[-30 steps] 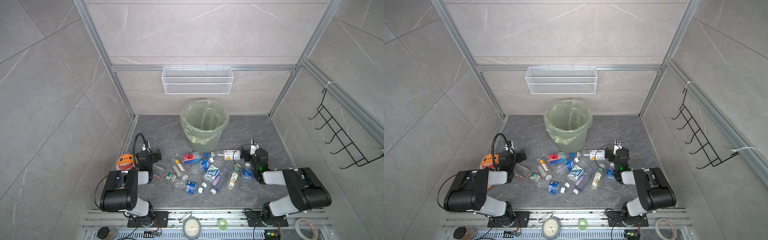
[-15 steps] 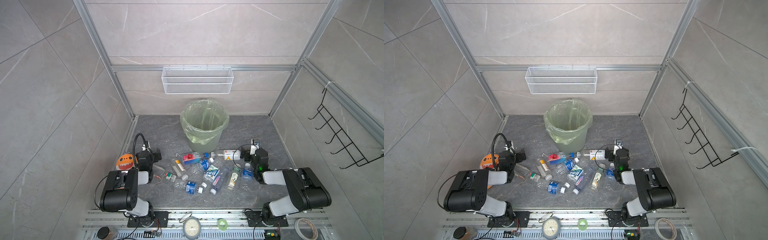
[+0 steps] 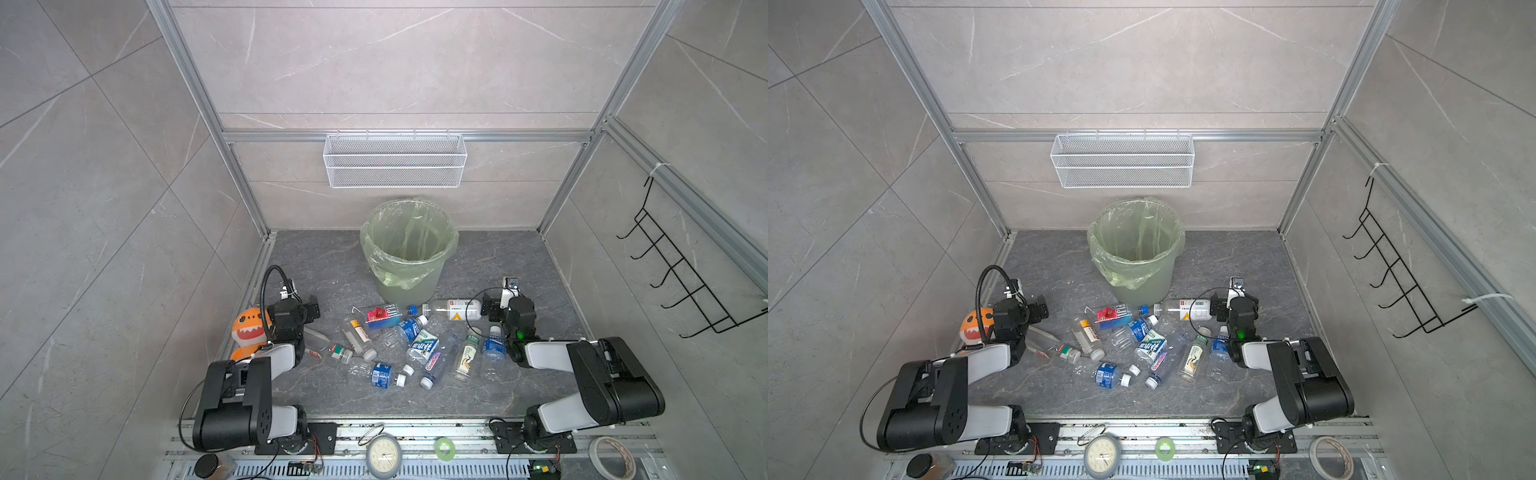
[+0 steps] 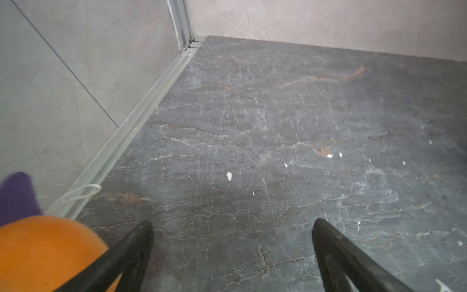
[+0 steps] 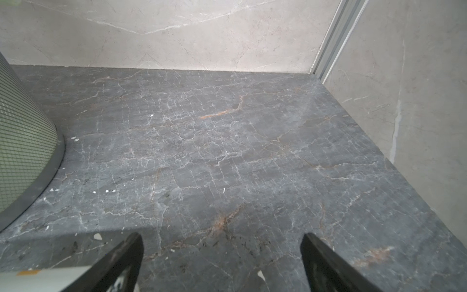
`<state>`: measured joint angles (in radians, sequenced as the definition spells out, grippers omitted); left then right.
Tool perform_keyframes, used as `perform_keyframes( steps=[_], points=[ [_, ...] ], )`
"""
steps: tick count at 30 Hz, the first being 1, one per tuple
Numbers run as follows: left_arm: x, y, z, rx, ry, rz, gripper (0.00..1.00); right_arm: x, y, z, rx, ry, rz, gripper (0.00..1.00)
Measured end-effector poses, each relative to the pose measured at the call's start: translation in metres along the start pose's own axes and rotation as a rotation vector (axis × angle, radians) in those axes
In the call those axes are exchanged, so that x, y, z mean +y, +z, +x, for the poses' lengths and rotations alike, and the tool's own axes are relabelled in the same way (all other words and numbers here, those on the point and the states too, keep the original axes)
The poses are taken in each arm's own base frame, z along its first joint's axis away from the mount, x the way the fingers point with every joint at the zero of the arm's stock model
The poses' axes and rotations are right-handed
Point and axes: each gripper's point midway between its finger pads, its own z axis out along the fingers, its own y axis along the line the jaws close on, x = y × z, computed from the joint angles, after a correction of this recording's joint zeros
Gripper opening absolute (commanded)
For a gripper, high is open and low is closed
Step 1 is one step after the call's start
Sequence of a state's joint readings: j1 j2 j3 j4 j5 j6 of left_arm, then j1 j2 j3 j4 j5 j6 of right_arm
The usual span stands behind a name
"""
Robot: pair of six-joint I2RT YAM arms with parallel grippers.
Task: Throw the plastic bottles in the bin
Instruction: Pick up the plastic bottle from the middle-right of the table.
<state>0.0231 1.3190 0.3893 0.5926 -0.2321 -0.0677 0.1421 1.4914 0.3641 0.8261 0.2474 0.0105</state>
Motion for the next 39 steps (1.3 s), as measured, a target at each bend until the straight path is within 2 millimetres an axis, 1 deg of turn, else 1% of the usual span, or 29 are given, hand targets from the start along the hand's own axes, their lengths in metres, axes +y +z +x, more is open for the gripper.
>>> perform_keyframes(
  steps=[3, 7, 9, 12, 14, 17, 19, 20, 21, 22, 25, 27, 29, 32, 35, 37, 39],
  points=[
    [0.000, -0.011, -0.016, -0.031, -0.025, -0.020, 1.00, -0.001, 0.001, -0.002, -0.002, 0.000, 0.008, 0.99],
    [-0.005, -0.028, -0.030, -0.071, -0.045, -0.032, 1.00, -0.002, 0.000, -0.001, 0.009, -0.008, 0.020, 0.99],
    [-0.010, -0.037, -0.037, -0.093, -0.050, -0.028, 1.00, 0.002, -0.003, -0.008, 0.027, -0.023, 0.021, 0.99],
    [-0.019, -0.051, -0.043, -0.122, -0.065, -0.012, 1.00, 0.001, -0.006, -0.037, 0.006, -0.015, 0.070, 0.99],
    [-0.025, -0.062, -0.049, -0.142, -0.077, 0.008, 1.00, -0.012, -0.005, -0.060, 0.022, 0.041, 0.162, 0.99],
    [-0.035, -0.076, -0.056, -0.166, -0.106, 0.038, 1.00, -0.034, -0.004, -0.098, 0.088, 0.170, 0.331, 0.99],
    [-0.042, -0.081, -0.055, -0.159, -0.120, 0.056, 1.00, -0.041, 0.000, -0.122, 0.122, 0.241, 0.409, 0.99],
    [-0.047, -0.083, -0.054, -0.145, -0.129, 0.067, 1.00, -0.042, 0.001, -0.129, 0.141, 0.257, 0.436, 0.99],
    [-0.052, -0.085, -0.053, -0.129, -0.136, 0.078, 1.00, -0.042, 0.001, -0.130, 0.164, 0.260, 0.458, 0.99],
    [-0.056, -0.086, -0.054, -0.118, -0.141, 0.089, 1.00, -0.040, -0.002, -0.124, 0.191, 0.251, 0.468, 0.99],
    [-0.074, -0.095, -0.059, -0.090, -0.148, 0.140, 1.00, -0.030, -0.018, -0.093, 0.297, 0.171, 0.465, 0.99],
    [-0.088, -0.102, -0.064, -0.075, -0.146, 0.179, 1.00, -0.023, -0.033, -0.076, 0.357, 0.127, 0.436, 0.99],
    [-0.098, -0.108, -0.065, -0.058, -0.142, 0.211, 0.99, -0.015, -0.047, -0.074, 0.377, 0.103, 0.392, 0.99],
    [-0.112, -0.116, -0.061, -0.015, -0.127, 0.261, 0.95, 0.005, -0.070, -0.084, 0.368, 0.075, 0.290, 0.99],
    [-0.123, -0.121, -0.046, 0.046, -0.102, 0.299, 0.92, 0.028, -0.088, -0.089, 0.371, 0.056, 0.164, 0.99],
    [-0.128, -0.124, -0.035, 0.090, -0.082, 0.321, 0.90, 0.040, -0.097, -0.086, 0.391, 0.040, 0.098, 0.97],
    [-0.134, -0.126, -0.022, 0.137, -0.061, 0.341, 0.89, 0.051, -0.106, -0.078, 0.430, 0.016, 0.049, 0.94]
  ],
)
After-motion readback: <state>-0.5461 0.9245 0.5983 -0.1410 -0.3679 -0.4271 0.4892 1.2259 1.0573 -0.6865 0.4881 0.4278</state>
